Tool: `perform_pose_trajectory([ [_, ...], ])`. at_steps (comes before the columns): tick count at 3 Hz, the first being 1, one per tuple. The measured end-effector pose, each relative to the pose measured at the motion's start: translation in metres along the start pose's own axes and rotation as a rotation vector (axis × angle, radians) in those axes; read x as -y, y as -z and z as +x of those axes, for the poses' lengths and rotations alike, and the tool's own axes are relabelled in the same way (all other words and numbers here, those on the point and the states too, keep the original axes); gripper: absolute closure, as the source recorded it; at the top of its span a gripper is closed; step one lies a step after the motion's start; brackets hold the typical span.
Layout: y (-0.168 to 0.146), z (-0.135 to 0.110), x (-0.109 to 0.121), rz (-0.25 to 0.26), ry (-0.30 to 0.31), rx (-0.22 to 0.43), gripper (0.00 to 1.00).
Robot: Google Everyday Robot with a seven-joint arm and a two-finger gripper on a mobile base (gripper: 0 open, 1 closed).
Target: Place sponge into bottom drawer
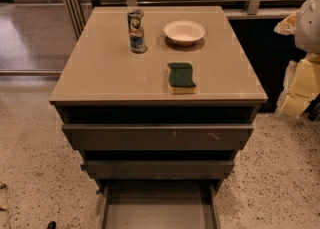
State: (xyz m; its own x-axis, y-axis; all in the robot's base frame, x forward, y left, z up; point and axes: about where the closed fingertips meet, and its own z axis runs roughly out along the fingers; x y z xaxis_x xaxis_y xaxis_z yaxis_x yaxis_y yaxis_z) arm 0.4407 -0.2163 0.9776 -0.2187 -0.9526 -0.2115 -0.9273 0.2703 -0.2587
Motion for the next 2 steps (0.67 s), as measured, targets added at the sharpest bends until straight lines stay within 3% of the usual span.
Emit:
perform_pose_trajectory([
  [1,-0.003,-0.001,0.005,0.014,0.002,0.008,0.0],
  [2,-0.023,-0.015,0.034,0.043,0.017,0.059,0.0],
])
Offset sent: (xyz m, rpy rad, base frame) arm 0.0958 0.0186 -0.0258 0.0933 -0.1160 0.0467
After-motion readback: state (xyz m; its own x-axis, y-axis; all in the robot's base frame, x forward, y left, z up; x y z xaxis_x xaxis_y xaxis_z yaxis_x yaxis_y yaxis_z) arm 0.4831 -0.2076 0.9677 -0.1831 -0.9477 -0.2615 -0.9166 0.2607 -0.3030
